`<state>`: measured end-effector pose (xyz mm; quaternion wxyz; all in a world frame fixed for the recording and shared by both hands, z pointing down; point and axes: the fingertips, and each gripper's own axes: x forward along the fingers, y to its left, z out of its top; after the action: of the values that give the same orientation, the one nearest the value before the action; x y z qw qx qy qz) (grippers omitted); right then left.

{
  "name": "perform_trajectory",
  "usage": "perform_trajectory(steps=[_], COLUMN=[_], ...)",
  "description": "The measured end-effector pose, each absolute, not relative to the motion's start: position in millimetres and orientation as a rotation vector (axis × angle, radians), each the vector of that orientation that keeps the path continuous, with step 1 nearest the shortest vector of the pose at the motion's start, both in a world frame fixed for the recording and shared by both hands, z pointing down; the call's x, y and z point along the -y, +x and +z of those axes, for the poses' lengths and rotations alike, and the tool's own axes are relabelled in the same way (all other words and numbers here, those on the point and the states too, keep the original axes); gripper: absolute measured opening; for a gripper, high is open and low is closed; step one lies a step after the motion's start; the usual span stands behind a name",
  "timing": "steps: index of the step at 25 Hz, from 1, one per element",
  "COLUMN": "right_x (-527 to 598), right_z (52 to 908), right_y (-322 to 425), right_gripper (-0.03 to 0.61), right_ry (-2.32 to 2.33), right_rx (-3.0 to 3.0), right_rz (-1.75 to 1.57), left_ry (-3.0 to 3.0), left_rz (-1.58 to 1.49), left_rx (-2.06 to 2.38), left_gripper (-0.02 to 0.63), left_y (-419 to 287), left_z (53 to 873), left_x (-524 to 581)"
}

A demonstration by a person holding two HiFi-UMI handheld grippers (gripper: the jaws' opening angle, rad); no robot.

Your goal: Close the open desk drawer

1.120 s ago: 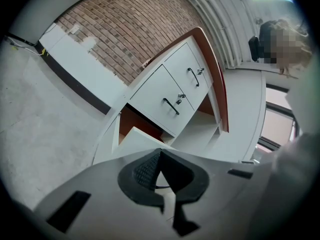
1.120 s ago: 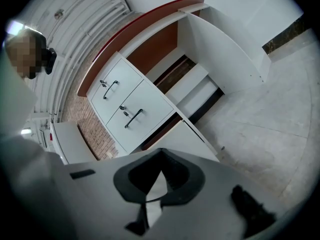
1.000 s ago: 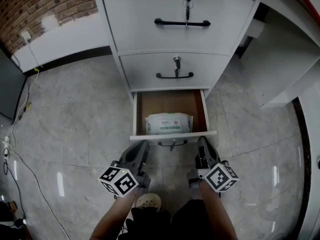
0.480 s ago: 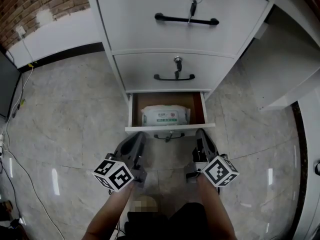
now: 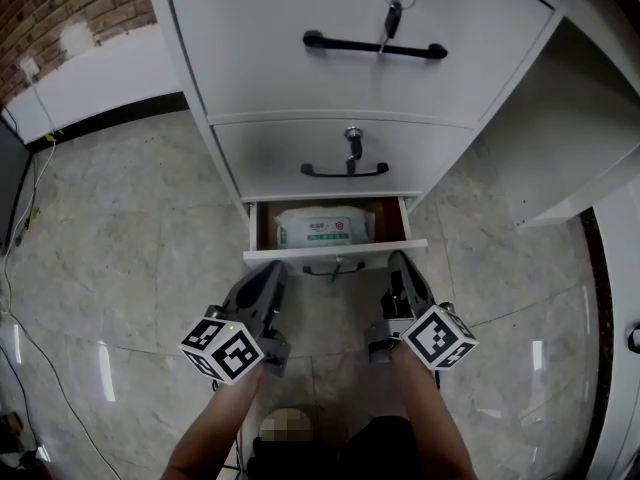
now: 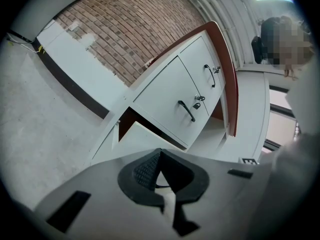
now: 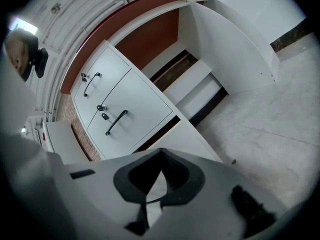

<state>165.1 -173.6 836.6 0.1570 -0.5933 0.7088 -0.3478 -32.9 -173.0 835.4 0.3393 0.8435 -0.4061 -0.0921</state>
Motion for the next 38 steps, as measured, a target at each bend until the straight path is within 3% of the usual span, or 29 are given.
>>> perform_trajectory(steps=[38], right_x=[266.0], right_z=[837.9], right_y=[165.2], right_gripper=[0.006], right_ry=[-1.751], right_rx=[-2.16], right_rz=[-0.931], left_ry=[2.164], left_rz=[-0.217], left_rx=[1.113], left_gripper=[0.008], left_y=[-28.8], left_z=[841.3], left_x=[267.7])
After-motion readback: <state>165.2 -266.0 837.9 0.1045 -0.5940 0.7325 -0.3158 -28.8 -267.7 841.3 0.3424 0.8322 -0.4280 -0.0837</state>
